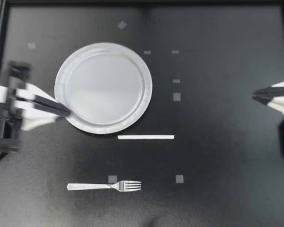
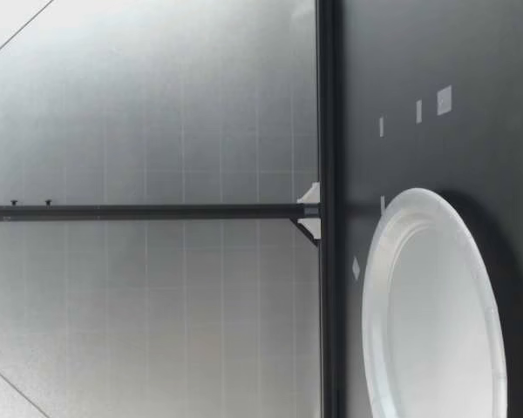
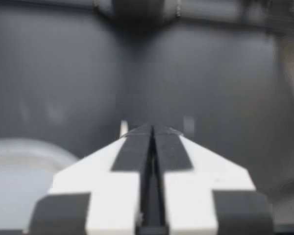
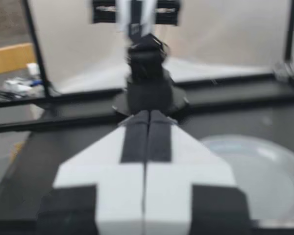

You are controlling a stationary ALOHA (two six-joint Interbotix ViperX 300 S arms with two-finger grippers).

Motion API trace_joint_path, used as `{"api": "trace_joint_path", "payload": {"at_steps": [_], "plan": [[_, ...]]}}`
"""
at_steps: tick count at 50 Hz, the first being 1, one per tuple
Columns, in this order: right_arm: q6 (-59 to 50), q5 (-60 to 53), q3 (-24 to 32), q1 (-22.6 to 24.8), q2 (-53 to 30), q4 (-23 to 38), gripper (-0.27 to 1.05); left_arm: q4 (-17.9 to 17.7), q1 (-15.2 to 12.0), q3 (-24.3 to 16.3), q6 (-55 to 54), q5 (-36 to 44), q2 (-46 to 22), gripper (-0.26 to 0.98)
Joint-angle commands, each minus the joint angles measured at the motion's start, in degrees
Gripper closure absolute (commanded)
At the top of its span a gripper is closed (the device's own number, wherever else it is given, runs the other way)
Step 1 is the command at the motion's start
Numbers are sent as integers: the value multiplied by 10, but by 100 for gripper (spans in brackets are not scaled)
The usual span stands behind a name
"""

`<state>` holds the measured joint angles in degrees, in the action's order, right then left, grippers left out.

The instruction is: Pick up the fork and place it on the plate.

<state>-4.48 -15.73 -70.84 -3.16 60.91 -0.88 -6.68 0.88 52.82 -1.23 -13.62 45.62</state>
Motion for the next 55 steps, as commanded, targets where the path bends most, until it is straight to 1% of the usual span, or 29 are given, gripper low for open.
{"api": "trace_joint_path", "payload": {"at_steps": [1, 5, 8, 12, 13, 16, 17, 23, 24, 26, 28, 32, 38, 45, 55], "plan": [[-23, 17, 17, -36, -30, -11, 88, -45, 20, -49, -10, -60, -111, 70], [-33, 18, 15, -44, -38, -11, 87, -62, 44, -70, -10, -112, -168, 68], [-33, 18, 11, -45, -36, -10, 87, -67, 49, -79, -16, -146, -196, 64], [-34, 18, 5, -46, -32, -10, 87, -82, 58, -80, -17, -162, -227, 55], [-35, 18, 3, -46, -30, -11, 87, -91, 62, -82, -13, -162, -238, 51], [-37, 18, -2, -46, -26, -11, 87, -105, 70, -87, -11, -157, -265, 41], [-37, 18, -5, -45, -25, -11, 87, -110, 73, -90, -11, -157, -279, 35], [-37, 17, -10, -45, -22, -11, 87, -113, 91, -100, -14, -155, -338, 6], [-37, 17, -11, -46, -22, -11, 87, -113, 93, -104, -14, -154, -347, 4], [-37, 17, -11, -46, -22, -11, 87, -113, 101, -112, -14, -152, -362, 3], [-37, 17, -13, -46, -23, -11, 87, -113, 113, -121, -12, -147, -380, 5], [-37, 17, -16, -46, -23, -11, 87, -113, 126, -133, -11, -142, -407, 8], [-37, 16, -22, -46, -21, -11, 87, -114, 136, -139, -16, -134, -434, 9], [-38, 10, -33, -46, -20, -11, 87, -114, 150, -147, -20, -103, -460, 9], [-37, -4, -42, -45, -18, -11, 87, -115, 156, -147, -50, -76, -498, 9]]}}
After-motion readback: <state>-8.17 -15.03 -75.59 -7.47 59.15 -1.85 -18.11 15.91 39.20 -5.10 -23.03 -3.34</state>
